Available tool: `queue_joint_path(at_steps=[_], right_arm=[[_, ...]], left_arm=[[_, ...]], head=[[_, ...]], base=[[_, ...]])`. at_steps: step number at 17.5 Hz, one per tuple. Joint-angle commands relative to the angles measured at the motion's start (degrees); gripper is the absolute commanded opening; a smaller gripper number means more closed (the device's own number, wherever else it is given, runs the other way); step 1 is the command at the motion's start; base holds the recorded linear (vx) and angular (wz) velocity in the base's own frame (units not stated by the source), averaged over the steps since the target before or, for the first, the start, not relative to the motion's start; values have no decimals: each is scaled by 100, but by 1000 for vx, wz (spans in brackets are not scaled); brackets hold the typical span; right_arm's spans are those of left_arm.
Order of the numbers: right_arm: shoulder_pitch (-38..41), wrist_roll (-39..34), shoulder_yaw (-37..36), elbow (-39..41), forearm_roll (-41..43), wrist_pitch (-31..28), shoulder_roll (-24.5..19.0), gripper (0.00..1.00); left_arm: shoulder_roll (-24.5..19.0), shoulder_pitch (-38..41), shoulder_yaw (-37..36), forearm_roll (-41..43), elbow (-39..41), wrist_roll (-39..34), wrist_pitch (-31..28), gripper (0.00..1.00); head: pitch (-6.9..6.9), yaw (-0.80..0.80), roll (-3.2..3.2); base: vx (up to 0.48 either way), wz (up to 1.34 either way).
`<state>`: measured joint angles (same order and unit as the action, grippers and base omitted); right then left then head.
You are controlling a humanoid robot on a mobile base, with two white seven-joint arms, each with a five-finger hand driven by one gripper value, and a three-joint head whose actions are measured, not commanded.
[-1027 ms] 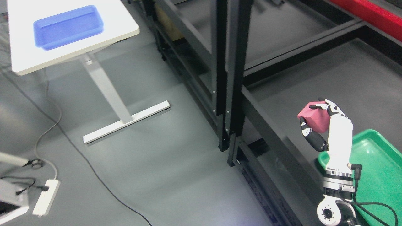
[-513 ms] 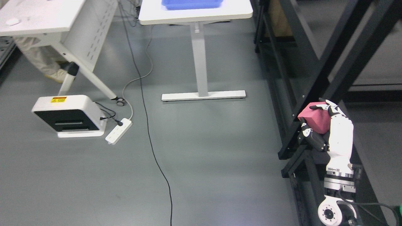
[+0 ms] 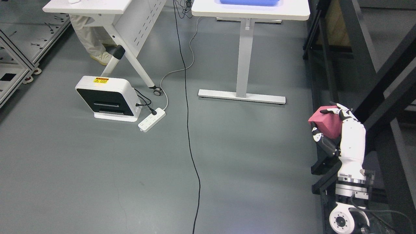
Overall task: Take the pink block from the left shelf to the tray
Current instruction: 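Carry the held pink cube while turning toward the blue tray table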
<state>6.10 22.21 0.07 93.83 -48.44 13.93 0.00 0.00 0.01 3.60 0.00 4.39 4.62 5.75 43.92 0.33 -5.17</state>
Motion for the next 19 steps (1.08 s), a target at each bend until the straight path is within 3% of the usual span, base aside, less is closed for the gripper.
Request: queue_joint_path(at_steps=[1,19], right_arm=[[-3,3,-165,4,10,-5,100,2],[-3,-6,-148,-5,19,-5,100,2]], left_arm=[[-100,52,0,9,0,-5,5,100],[-100,52,0,9,0,-5,-4,100]], head=[[0,0,0],[1,0,0]], base=[[-5,53],[77,148]])
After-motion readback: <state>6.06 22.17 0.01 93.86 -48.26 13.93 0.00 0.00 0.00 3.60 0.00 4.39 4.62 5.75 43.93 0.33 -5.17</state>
